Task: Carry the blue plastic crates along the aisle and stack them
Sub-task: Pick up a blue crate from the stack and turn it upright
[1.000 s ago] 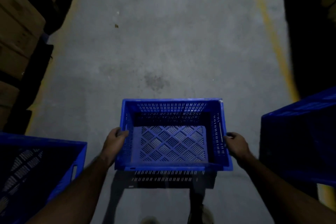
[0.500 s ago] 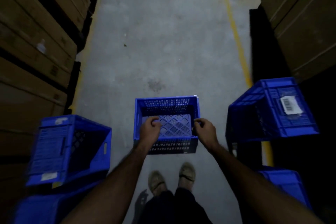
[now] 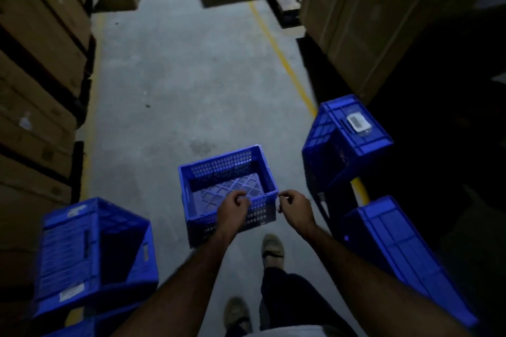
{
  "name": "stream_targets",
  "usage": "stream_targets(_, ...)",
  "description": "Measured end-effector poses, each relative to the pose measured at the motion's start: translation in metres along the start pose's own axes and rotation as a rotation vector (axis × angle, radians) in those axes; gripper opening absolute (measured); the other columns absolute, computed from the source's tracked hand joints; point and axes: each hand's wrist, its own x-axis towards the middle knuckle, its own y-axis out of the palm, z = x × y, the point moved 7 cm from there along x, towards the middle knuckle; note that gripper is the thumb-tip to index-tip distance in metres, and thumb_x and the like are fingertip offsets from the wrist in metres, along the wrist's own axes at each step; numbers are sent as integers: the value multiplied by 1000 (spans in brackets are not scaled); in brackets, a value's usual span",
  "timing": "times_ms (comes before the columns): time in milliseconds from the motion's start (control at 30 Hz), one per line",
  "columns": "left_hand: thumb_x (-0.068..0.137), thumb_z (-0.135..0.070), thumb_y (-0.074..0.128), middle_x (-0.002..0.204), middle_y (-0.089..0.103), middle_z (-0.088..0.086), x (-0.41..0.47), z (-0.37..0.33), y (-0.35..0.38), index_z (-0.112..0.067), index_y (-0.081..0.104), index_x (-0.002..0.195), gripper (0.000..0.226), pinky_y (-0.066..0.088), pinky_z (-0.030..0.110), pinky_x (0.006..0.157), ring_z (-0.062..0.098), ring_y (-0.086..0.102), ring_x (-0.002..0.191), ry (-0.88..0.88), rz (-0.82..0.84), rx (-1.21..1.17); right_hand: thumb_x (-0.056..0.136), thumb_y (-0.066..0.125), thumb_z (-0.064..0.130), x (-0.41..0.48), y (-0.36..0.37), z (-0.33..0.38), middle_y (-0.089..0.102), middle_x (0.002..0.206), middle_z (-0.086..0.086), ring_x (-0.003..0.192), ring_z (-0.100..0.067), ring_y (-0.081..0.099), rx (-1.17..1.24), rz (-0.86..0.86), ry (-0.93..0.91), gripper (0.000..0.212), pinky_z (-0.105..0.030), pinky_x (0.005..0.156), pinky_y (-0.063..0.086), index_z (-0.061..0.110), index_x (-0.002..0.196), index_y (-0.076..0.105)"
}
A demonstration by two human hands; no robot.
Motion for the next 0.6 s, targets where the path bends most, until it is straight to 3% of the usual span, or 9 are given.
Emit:
stream_targets(167, 94, -15, 54, 105, 62, 5, -69, 4, 31, -12, 63, 116, 24, 52, 35, 85, 21, 59, 93, 83, 105, 44, 87, 50, 16, -82, -26, -60, 68, 69, -4, 73, -21, 65, 80, -65, 79, 21, -27, 65, 48, 12, 99, 66)
stream_targets(333, 90, -11, 56, 101, 70, 7, -136, -2, 80, -9, 65, 111, 23, 53, 35, 84, 22, 64, 91, 188, 244, 96, 88, 50, 14, -148, -66, -129, 62, 60, 5, 68, -19, 65, 132, -161, 160, 21, -32, 70, 54, 12, 100, 67)
stream_targets(433, 89, -12, 55, 98, 72, 7, -176, -7, 120, -11, 65, 111, 24, 55, 38, 85, 21, 67, 89, 226, 319, 108, 89, 49, 15, -182, -94, -171, 63, 65, 4, 71, -18, 64, 152, -199, 211, 23, -29, 68, 50, 11, 103, 66)
stream_targets(600, 91, -14, 53, 97, 73, 3, -249, -14, 204, -16, 63, 112, 24, 55, 33, 84, 18, 67, 89, 275, 412, 172, 92, 48, 16, -233, -150, -250, 67, 90, -5, 86, -20, 64, 163, -261, 281, 23, -31, 74, 51, 13, 107, 64)
